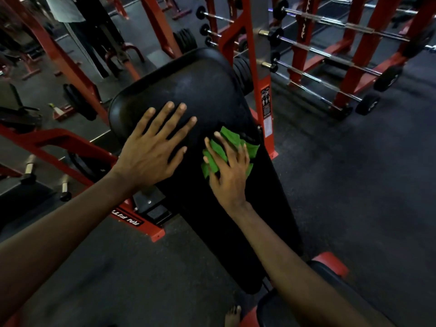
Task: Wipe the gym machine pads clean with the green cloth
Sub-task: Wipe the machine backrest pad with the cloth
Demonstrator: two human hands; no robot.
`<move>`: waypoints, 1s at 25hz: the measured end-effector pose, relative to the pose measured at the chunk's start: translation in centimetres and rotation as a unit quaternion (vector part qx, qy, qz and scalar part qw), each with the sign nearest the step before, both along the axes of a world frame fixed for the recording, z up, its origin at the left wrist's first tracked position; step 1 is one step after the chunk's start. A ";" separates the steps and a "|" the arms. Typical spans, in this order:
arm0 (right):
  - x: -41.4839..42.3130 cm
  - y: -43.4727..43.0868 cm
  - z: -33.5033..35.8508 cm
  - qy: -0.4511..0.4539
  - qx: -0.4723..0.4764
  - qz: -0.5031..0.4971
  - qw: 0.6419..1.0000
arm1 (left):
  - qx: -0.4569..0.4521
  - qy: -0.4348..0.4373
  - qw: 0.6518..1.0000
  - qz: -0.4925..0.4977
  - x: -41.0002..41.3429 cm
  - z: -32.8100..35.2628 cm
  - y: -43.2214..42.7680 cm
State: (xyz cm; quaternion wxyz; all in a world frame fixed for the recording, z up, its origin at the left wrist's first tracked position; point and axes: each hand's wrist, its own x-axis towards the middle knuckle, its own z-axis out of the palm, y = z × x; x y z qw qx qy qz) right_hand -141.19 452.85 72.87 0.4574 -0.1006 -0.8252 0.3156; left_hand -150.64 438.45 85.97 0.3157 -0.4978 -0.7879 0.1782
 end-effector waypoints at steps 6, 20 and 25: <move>3.6 -4.4 -5.6 -0.035 0.055 0.059 0.996 | 0.003 0.023 1.000 -0.008 -0.6 -1.1 0.0; 7.1 -7.0 -11.8 -0.077 0.191 0.081 0.975 | 0.014 0.022 0.999 -0.022 -0.8 -1.2 0.0; 11.1 -5.9 -16.2 -0.208 0.171 0.101 0.958 | 0.017 0.017 1.000 -0.013 -0.7 -1.3 0.0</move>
